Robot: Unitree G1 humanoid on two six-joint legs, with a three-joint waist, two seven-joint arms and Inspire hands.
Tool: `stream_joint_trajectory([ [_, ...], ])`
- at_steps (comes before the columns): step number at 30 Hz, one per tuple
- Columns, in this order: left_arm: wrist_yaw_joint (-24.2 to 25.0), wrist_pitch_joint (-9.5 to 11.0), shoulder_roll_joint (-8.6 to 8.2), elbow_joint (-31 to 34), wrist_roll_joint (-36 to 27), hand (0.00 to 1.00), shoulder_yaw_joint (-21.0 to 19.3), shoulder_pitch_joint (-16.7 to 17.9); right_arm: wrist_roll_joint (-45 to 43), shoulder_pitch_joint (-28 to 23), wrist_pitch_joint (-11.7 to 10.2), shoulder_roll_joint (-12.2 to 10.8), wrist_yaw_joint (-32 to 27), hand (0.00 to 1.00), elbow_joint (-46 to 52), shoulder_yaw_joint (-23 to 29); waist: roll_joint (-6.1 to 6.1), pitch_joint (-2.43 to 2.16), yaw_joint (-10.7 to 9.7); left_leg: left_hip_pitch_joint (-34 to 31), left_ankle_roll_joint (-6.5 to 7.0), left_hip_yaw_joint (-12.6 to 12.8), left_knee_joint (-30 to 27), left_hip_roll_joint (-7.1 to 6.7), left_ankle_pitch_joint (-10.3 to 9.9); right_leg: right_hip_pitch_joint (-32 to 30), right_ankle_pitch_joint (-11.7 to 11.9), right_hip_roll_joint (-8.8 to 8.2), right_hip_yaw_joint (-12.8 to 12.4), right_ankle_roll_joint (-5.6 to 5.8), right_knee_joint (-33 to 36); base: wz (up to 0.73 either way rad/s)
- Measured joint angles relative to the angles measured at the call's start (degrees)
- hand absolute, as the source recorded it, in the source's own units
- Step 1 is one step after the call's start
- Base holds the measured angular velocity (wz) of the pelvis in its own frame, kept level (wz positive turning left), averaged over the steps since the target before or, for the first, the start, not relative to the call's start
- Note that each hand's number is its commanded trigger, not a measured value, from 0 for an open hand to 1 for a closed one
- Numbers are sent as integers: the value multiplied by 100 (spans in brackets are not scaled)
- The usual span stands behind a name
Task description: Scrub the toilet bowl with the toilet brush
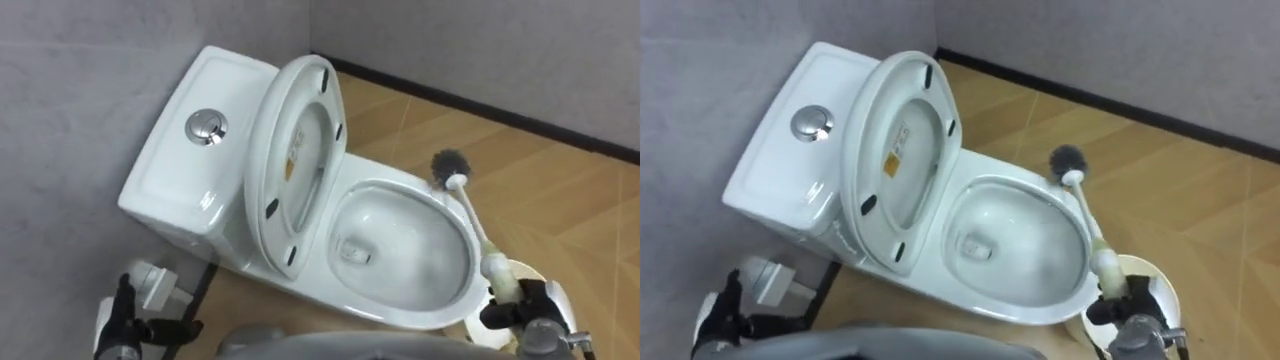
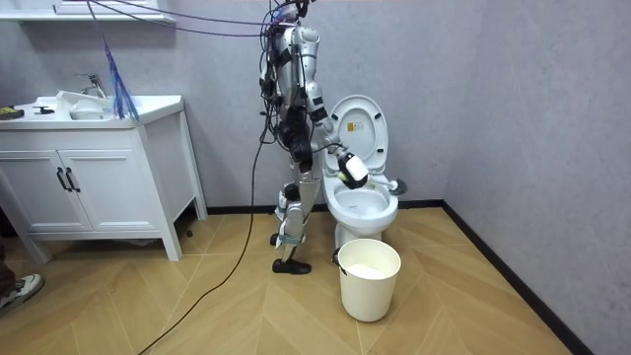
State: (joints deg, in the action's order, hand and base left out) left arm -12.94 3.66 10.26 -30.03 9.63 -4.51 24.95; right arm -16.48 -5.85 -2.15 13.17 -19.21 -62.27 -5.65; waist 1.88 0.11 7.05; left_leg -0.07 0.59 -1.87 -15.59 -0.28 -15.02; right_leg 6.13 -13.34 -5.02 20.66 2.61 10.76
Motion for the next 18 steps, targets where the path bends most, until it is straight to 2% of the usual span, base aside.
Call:
stream_joint_trajectory([
  [2,-82,13,-28,367,344,0,-48,41,-234,-62,-72,-1,1,100,0,3,39,11,76,11,-3,-50,-8,-10,4,39,0,-1,27,0,-2,15],
  [4,-238,33,-37,1136,812,0,-80,214,-468,-117,-167,0,-14,100,-51,13,81,-9,97,18,-8,-151,-26,-25,10,80,-1,-6,154,1,-16,26],
  [10,-577,121,-256,2145,1283,0,-83,211,-1046,-264,-221,0,-126,100,-293,13,165,-8,114,-47,-12,-204,-85,-32,15,101,-1,-3,188,1,-7,6],
  [13,-776,275,-258,2292,1829,0,-86,106,-1203,-379,-283,19,-108,100,-323,12,163,-1,109,-87,-13,-204,-78,-29,14,31,-2,6,167,0,-4,0],
  [16,-992,305,-241,2338,2160,0,-41,-123,-1708,-450,-321,56,-59,100,-410,-8,158,-3,106,-189,-18,-206,-141,-23,18,-37,2,16,142,-7,30,0],
  [18,-1083,325,-186,2348,2271,0,67,-234,-1933,-474,-255,59,-10,100,-479,-108,144,-3,93,-219,-18,-214,-181,-28,18,-38,2,11,138,-7,36,2],
])
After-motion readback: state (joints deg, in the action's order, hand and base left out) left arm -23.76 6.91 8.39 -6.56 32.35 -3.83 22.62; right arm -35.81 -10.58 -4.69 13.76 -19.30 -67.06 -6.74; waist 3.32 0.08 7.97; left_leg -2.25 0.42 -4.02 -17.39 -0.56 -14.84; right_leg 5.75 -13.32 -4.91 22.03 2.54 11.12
